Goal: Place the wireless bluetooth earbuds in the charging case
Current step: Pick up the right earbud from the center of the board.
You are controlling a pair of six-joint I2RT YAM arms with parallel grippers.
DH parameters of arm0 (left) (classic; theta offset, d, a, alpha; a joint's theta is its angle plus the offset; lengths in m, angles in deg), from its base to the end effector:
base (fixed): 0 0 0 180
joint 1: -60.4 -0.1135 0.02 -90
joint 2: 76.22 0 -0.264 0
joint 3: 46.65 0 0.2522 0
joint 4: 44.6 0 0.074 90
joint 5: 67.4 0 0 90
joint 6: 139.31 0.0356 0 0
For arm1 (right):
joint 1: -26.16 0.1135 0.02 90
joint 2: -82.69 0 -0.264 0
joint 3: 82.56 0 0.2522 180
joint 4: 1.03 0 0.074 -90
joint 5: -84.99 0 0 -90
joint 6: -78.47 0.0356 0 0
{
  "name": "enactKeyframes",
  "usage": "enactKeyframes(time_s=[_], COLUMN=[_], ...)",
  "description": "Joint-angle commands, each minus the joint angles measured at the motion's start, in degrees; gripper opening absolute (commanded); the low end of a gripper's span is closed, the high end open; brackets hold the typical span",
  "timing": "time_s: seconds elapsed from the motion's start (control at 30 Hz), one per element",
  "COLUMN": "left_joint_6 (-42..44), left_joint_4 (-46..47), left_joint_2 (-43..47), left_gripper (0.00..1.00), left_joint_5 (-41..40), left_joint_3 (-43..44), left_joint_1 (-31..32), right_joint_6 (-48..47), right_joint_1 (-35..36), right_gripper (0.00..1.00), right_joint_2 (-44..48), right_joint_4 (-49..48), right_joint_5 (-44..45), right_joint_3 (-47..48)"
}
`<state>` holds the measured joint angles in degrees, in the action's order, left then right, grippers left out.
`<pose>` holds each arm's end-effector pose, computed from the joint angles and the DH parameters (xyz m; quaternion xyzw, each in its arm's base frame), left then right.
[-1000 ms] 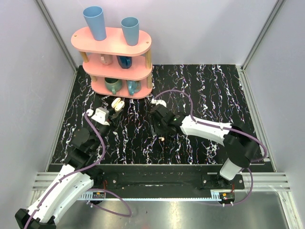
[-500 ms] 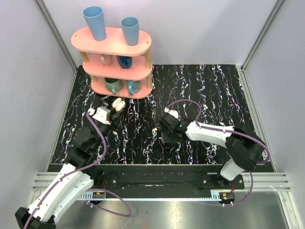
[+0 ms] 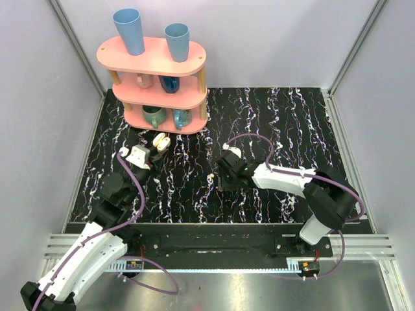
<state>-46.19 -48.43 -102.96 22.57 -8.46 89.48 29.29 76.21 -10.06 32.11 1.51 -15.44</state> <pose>0.1224 -0.0681 0.2969 0.1824 0.6328 -0.1689 0.7333 0.2065 0.2402 0.1746 -0.0621 0.9596 0.1530 0.2276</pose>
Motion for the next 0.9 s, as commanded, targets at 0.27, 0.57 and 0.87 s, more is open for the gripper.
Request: enactKeyframes(time_s=[0.27, 0.57, 0.87], left_joint_6=[-0.1, -0.1, -0.1], left_joint_4=[2.5, 2.8, 2.5], left_joint_2=[-0.1, -0.1, -0.1], left_gripper=[0.00, 0.00, 0.00], left_joint_5=[-0.5, -0.3, -0.3], left_joint_3=[2.6, 2.3, 2.5], left_joint_1=[0.1, 0.1, 0.1], right_joint_6=[-5.1, -5.9, -7.2], right_joint_1=[-0.5, -0.4, -0.6], right_gripper=[0.44, 0.43, 0.41], right_joint_2=[-1.9, -3.3, -4.3], right_joint_4=[-3.7, -4.8, -5.1], right_joint_5=[-1.8, -2.7, -1.7], right_joint_3=[0.8, 0.3, 0.3])
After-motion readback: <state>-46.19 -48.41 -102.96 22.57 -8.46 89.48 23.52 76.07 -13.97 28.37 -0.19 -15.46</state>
